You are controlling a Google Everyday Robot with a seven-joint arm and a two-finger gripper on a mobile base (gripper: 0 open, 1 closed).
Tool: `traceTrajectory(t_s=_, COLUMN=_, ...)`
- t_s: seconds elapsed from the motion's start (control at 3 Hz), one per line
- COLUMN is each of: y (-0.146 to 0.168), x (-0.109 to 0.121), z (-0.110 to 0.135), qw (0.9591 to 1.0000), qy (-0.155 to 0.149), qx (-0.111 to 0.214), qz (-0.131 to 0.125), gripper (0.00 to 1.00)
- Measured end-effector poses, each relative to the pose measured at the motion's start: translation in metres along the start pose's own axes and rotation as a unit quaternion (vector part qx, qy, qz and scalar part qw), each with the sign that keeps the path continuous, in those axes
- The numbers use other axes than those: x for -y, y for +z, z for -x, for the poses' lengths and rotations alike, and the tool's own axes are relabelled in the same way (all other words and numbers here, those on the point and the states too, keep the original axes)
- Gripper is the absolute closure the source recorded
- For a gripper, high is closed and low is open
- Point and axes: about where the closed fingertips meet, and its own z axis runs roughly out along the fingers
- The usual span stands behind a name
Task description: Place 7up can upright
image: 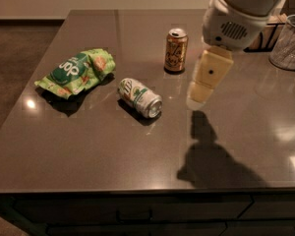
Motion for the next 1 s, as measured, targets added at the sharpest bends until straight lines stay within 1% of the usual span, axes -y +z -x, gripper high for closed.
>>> traceTrajectory(t_s=0.33, y=0.043, x=-0.011, z=0.065, qw=0.9990, qy=0.040, qx=-0.020, qz=0.007, gripper=0.00)
traceTrajectory(t_s=0.67, y=0.073, x=-0.018, z=0.090, qw=0.9954, qy=0.084, qx=-0.046, qz=0.005, gripper=0.00)
traceTrajectory(t_s=1.0, y=0.097, x=-0.023, z=0.111, qw=0.9898, qy=0.131, qx=-0.056, qz=0.003, gripper=0.00)
